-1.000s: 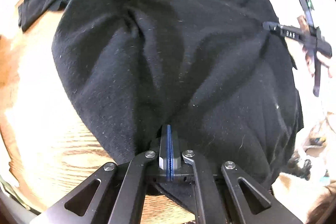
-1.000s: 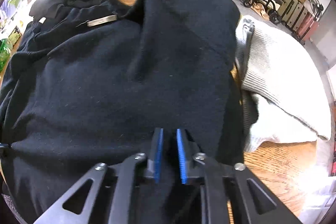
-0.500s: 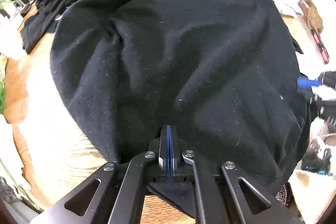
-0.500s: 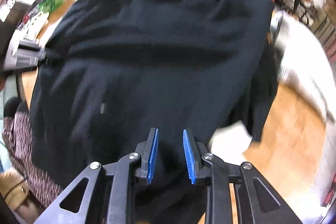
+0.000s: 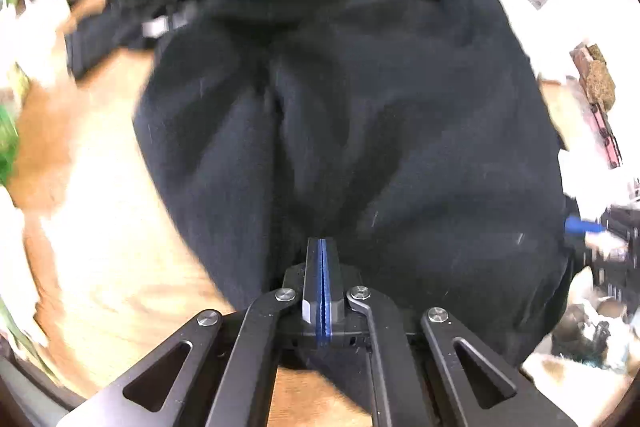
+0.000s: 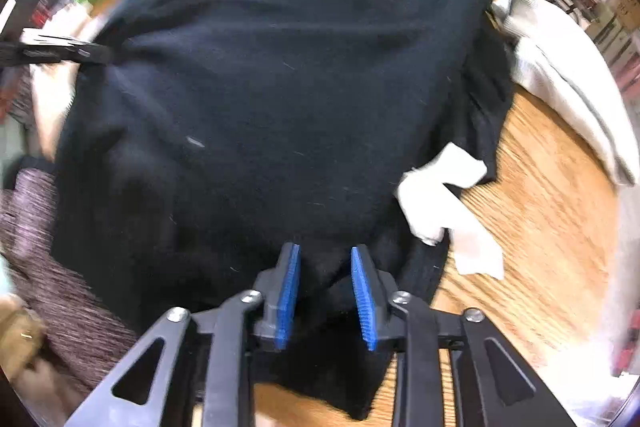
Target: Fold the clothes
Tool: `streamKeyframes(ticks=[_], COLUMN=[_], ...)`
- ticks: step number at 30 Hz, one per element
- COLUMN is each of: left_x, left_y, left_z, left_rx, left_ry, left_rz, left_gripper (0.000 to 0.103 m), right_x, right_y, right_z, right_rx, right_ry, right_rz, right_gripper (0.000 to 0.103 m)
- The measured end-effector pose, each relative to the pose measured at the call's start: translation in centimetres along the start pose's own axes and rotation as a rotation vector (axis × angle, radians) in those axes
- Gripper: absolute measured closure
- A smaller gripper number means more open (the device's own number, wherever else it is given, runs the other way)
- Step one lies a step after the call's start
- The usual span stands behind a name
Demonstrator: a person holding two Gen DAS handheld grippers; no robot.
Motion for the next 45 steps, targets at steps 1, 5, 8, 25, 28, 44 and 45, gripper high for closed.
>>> streamKeyframes(ticks=[1,5,8,25,28,44,45], left_x=[-0.2,-1.2,-2.1,-0.8,0.3,1.0,0.3], left_y=[-1.2,2.2,5.1,-3.1,-5.5,-6.9,-6.6], left_z=[-1.1,-1.6,-0.3,-3.7,-7.2,-19.6,-19.6], left_rx=[0.017,0.024,0.004,0.095,0.129,0.264,0.259], left_ry=[-0.003,-0.023,-0.036,-0.16,-0.183,-0.334,-0.347], left_rz=[0.005,0.105,0.174,-0.026,-0.058,-0.126,-0.118], left_gripper=[0.1,0.1,0.1,0.099,0.095,0.024,0.024], right_x=[-0.9,-4.0,-4.4,-4.6,-2.7,-8.3,-8.4], right_y=[0.0,0.6,1.7,-2.8,-5.0,-7.3,-7.5], right_z=[0.1,0.7,0.0,1.9,3.2,2.9,2.7], right_rx=[0.004,0.001,-0.032,0.13,0.225,0.442,0.441], right_ry=[-0.017,-0.085,-0.071,0.003,0.027,0.096,0.096], right_rz=[0.014,0.048,0.049,-0.089,-0.127,-0.051,-0.054], right_gripper=[0.072,0.072,0.072,0.057,0.044,0.016,0.016])
Point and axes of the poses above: each gripper's, at about its wrist camera, not at the fingertips, and y roughly the way its jaws point, x to its right, z to its top, the point moved 1 cm from there along y, roughly the way its jaws point, and after that the axes turned 1 degree about -y, right-handed, at the moved point
